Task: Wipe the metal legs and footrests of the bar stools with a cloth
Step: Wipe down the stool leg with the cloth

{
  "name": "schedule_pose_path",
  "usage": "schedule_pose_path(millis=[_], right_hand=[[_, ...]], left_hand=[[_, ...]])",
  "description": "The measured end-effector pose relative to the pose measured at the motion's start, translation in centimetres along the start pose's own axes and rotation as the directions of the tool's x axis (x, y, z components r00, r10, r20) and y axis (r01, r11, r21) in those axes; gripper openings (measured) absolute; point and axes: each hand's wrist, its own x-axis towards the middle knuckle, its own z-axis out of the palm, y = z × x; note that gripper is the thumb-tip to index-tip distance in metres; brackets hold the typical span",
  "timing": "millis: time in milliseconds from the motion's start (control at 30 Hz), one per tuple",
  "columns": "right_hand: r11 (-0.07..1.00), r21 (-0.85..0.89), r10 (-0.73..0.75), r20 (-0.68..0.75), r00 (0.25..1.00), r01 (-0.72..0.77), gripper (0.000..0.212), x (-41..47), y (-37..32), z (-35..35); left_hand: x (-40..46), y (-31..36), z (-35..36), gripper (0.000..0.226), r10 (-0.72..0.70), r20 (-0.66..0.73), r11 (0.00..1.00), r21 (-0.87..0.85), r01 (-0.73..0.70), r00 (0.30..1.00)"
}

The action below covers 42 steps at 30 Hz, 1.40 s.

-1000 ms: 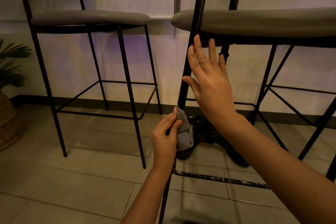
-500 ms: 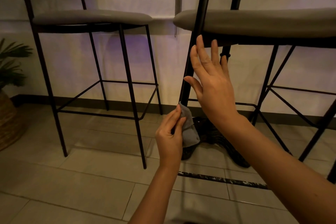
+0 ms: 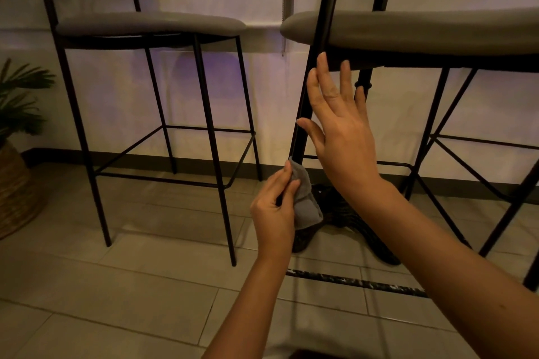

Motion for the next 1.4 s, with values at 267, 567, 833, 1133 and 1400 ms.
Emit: schedule_pose_path(millis=[267,567,833,1133,1400], right_hand=[[0.998,-0.029,-0.049,0.095,0.994,0.052,0.07,-3.7,0.3,0.4],[0.998,-0.043,-0.03,0.105,0.994,0.035,0.07,-4.3,0.0,0.9],[0.999,-0.04,-0.018,0.107,0.994,0.022,0.073,-4.4,0.0,1.2],[1.0,-0.022,-0.007,0.102,0.995,0.009,0.075,-4.3,-0.2,1.1],[1.0,-0.007,-0.005,0.11,0.994,0.006,0.074,-4.3,-0.2,1.2]], left_hand=[[-0.8,-1.2,-1.5,0.042,-0.004,0.119,0.999,0.041,-0.001,0.993],[1.0,-0.4,-1.9,0.043,-0.022,0.18,1.0,0.006,0.021,0.983],[-0.2,-1.2,-2.5,0.043,-0.056,0.197,0.998,0.019,0.053,0.979],[-1.6,-0.8,-0.9,0.038,-0.097,0.014,0.995,0.019,0.097,0.995],[-1.4,-0.7,-0.7,0.037,-0.015,0.015,0.996,0.085,0.013,1.0]])
